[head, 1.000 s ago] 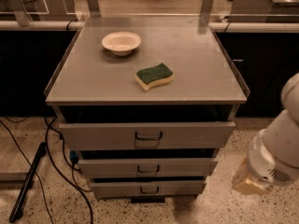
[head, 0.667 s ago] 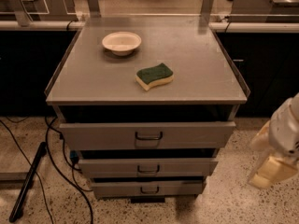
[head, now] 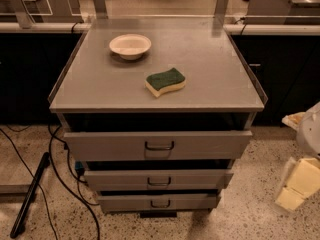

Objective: Open bottom drawer

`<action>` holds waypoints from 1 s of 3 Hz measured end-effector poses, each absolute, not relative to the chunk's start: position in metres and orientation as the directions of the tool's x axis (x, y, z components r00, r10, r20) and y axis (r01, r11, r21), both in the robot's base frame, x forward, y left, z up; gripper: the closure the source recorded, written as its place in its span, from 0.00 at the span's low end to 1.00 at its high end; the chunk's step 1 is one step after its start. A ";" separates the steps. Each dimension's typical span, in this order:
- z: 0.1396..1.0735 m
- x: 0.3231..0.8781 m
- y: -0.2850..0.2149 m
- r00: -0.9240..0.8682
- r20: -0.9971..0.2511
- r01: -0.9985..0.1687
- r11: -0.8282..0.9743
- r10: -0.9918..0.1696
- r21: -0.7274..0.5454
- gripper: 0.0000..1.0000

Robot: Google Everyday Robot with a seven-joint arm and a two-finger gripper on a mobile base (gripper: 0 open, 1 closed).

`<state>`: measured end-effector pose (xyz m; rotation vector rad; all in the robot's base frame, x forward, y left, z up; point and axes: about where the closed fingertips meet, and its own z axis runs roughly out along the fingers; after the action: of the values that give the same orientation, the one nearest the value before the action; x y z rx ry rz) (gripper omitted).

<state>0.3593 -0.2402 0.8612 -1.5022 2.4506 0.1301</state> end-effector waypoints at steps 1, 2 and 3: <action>0.796 0.347 -0.228 -0.452 -0.379 -0.881 0.471 -0.807 0.047 0.00; 0.731 0.328 -0.215 -0.475 -0.387 -0.880 0.438 -0.791 0.185 0.00; 0.722 0.326 -0.214 -0.475 -0.379 -0.880 0.432 -0.794 0.198 0.00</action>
Offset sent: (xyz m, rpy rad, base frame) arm -0.0511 0.0375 -0.2004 0.3179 0.2936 0.0294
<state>0.3261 -0.2141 0.7215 -1.4624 2.4567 0.5475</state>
